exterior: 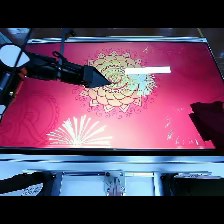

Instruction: Fold the shirts.

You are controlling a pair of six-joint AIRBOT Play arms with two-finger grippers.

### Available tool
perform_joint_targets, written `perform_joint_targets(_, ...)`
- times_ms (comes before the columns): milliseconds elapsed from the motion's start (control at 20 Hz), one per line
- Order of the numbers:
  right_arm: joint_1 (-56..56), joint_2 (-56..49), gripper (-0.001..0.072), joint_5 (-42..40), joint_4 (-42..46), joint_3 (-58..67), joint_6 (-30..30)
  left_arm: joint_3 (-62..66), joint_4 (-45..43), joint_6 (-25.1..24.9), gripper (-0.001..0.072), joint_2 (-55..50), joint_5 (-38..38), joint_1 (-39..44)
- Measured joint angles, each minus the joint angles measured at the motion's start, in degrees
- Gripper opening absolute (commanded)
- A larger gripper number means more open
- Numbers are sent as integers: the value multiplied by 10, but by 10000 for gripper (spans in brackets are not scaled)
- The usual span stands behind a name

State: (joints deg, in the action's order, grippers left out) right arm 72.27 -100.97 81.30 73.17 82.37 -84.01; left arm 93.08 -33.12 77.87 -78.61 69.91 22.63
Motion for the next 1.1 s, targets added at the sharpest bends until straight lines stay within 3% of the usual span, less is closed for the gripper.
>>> perform_joint_targets(150,13,28,64,-15,-25,-78,-3,0,-2,2,41,-15,-14,17)
perform_joint_targets(300,16,63,83,-21,2,-111,-9,0,-2,4,41,-19,-20,31)
perform_joint_targets(350,17,77,232,-26,26,-116,-14,0,-3,4,41,-20,-21,33)
perform_joint_targets(400,17,90,538,-31,50,-120,-19,0,-3,4,41,-20,-21,35)
perform_joint_targets(450,18,104,649,-35,71,-123,-19,0,-3,4,41,-21,-22,37)
perform_joint_targets(850,-2,244,657,-47,107,-111,-6,0,-50,4,38,-23,-21,38)
perform_joint_targets(950,-36,297,656,-94,60,-91,18,0,-132,28,38,-23,-20,40)
perform_joint_targets(1100,-153,366,658,-168,-9,-70,59,0,-339,118,45,-24,-10,65)
